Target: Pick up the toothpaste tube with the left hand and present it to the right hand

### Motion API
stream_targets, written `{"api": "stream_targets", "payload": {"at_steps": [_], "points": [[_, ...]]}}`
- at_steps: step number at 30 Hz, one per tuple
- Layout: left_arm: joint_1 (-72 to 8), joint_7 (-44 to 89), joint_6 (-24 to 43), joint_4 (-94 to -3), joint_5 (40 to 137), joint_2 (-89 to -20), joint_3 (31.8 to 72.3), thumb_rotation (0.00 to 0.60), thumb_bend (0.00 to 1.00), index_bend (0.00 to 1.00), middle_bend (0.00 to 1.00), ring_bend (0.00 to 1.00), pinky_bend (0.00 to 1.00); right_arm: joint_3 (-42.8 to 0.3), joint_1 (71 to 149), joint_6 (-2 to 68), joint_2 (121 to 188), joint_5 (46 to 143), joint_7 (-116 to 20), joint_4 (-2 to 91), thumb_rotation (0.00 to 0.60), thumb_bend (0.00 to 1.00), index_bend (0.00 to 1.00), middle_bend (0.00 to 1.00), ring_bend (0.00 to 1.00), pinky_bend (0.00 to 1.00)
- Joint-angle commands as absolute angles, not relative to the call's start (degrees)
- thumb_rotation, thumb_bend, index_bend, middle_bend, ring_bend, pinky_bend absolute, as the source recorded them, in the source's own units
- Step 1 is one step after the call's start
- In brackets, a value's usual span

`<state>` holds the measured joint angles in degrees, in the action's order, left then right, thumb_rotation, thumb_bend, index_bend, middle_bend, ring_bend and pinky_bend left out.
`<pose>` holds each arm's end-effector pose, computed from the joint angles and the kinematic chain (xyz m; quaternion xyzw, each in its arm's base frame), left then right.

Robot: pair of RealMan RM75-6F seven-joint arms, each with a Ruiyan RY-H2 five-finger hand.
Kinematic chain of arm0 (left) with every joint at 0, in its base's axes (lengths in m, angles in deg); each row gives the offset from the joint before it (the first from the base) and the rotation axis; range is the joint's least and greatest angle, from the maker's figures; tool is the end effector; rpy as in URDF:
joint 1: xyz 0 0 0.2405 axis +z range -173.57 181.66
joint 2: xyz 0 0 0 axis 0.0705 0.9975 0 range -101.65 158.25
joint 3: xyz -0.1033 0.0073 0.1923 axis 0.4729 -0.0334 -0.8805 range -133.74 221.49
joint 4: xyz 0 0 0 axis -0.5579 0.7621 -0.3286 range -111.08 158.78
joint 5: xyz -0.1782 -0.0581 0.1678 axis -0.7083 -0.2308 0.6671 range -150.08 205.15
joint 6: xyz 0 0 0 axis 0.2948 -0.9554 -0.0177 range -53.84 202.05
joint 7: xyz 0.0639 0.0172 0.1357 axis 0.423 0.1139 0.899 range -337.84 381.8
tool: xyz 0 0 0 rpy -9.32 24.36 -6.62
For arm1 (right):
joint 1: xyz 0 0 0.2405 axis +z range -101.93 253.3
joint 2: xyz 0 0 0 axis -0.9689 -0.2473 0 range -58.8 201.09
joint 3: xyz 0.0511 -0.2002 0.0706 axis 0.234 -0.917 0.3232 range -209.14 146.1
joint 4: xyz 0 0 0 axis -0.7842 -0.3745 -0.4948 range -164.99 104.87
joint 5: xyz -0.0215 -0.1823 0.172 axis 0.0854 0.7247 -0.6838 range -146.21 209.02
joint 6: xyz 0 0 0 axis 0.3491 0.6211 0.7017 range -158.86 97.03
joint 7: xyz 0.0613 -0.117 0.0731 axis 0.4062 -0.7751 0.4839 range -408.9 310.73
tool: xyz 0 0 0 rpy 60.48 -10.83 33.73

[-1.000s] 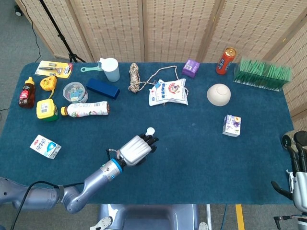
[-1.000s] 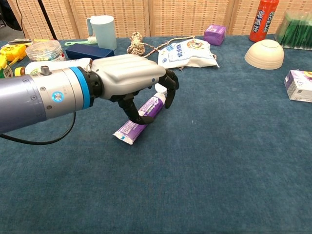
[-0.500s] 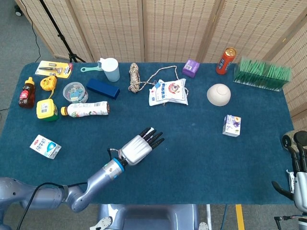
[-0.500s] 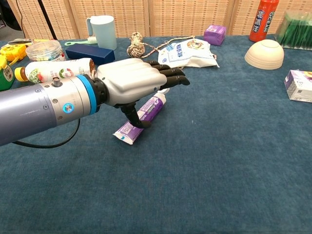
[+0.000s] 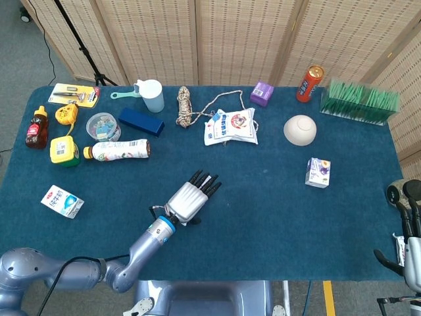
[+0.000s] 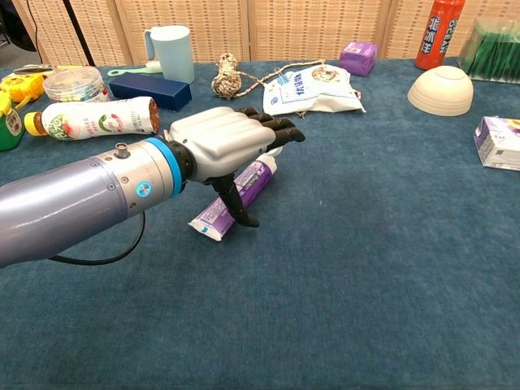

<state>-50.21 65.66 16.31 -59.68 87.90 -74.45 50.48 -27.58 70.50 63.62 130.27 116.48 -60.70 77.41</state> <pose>-0.0222 0.2832 -0.1301 -0.8380 -0.2064 -0.3410 0.3726 -0.2639 -0.1423 0.1317 0.5256 -0.3822 0.3697 0.6640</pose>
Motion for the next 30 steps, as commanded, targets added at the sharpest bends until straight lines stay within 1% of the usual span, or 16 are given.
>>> {"api": "stream_targets", "payload": {"at_steps": [1,16,21,26,30], "points": [[-49.8,65.9,15.5,-58.2,88.5,-75.3,50.4,0.478,0.08,0.00,0.00,0.00,0.00,-27.6,70.5,63.6,130.2,116.5,-60.7,77.5,0.600,0.00,0.05,0.00,0.00,0.00],[-47.1,65.4,13.6,-56.3,90.2,-73.7,49.3,0.478,0.08,0.00,0.00,0.00,0.00,-27.7,70.7,63.5,130.3,117.1,-61.8,78.3,0.600,0.00,0.05,0.00,0.00,0.00],[-46.4,65.0,14.1,-55.2,90.2,-72.6,49.1,0.477,0.08,0.00,0.00,0.00,0.00,-27.7,70.7,63.6,130.3,117.4,-62.4,78.8,0.600,0.00,0.05,0.00,0.00,0.00],[-45.8,64.4,14.1,-53.2,89.2,-71.9,50.1,0.477,0.08,0.00,0.00,0.00,0.00,-27.8,70.6,63.8,130.4,117.7,-63.2,79.3,0.600,0.00,0.05,0.00,0.00,0.00],[-45.9,63.7,15.1,-51.5,87.1,-72.0,51.9,0.478,0.08,0.00,0.00,0.00,0.00,-27.8,70.6,63.8,130.3,117.8,-63.7,79.8,0.600,0.00,0.05,0.00,0.00,0.00]]}}
